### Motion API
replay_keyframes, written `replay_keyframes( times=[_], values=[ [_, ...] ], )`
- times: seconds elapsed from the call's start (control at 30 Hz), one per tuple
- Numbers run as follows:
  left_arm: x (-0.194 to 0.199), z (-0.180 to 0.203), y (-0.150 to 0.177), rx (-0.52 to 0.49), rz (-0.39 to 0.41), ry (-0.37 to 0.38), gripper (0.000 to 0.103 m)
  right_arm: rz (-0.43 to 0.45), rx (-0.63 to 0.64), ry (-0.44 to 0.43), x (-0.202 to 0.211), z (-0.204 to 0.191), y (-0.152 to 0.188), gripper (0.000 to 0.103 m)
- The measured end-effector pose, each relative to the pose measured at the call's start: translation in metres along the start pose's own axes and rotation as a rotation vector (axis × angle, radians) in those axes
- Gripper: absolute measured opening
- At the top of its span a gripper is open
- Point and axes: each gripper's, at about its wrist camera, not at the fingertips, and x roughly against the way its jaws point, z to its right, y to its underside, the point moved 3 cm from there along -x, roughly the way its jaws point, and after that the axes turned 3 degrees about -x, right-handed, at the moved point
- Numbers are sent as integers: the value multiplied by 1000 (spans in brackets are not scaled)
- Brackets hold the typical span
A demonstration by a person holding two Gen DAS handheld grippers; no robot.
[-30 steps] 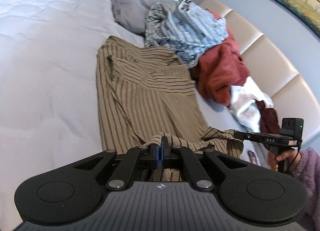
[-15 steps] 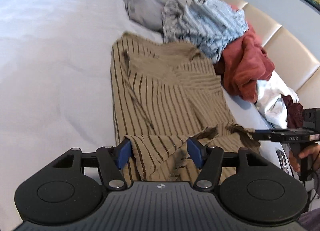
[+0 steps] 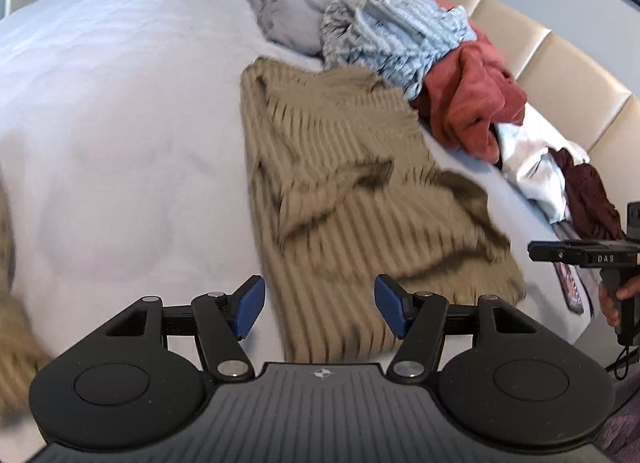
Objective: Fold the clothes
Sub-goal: 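Open both tools, then grasp the folded shirt edge with both tools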
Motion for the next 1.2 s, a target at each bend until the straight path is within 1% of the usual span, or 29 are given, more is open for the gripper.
replay_keyframes(
  times=[0.13, 0.2, 0.3, 0.37, 0.43, 0.5, 0.53, 0.57, 0.6, 0.63, 0.67, 0.73, 0.8, 0.93, 1.0, 1.1, 1.2],
  values=[
    [-4, -1, 26, 15, -31, -21, 59, -39, -11, 28, -3, 6, 27, 61],
    [-10, -1, 29, 31, -38, -16, 59, -60, -28, 31, -8, 10, 31, 60],
    [-19, -1, 24, 47, -41, -12, 59, -83, -50, 19, -19, 12, 31, 57],
    [-27, -1, 21, 60, -44, 2, 59, -103, -68, 2, -29, 12, 30, 45],
    [-36, 1, 20, 66, -47, 6, 58, -110, -77, 2, -37, 11, 31, 45],
    [-42, 1, 19, 78, -40, 9, 53, -94, -84, 1, -40, 10, 33, 41],
    [-45, 0, 18, 82, -42, 2, 45, -91, -93, -1, -41, 11, 33, 33],
    [-47, 0, 18, 86, -44, -4, 32, -91, -103, 2, -42, 12, 32, 21],
    [-48, -1, 16, 86, -50, -12, 24, -92, -116, -3, -41, 14, 31, 19],
    [-48, -2, 15, 92, -58, -11, 13, -95, -131, -12, -40, 15, 30, 13],
    [-47, -3, 13, 111, -68, 5, 9, -98, -145, -21, -38, 16, 29, 10],
    [-44, 0, 10, 121, -78, 10, 6, -104, -160, -26, -33, 14, 26, 8],
    [-37, 6, 6, 100, -90, 5, 5, -109, -135, -20, -25, 7, 21, 7],
    [-14, 16, -4, 84, -111, 9, 4, -117, -99, -31, -3, -7, 13, 6],
    [-1, 21, -5, 67, -138, 12, 4, -142, -92, -40, 8, -13, 13, 5],
    [18, 28, 4, 62, -187, 25, 4, -186, -80, -49, 23, -22, 24, 5],
    [31, 35, 25, 60, -229, 33, 4, -237, -79, -55, 36, -29, 43, 6]
  ],
)
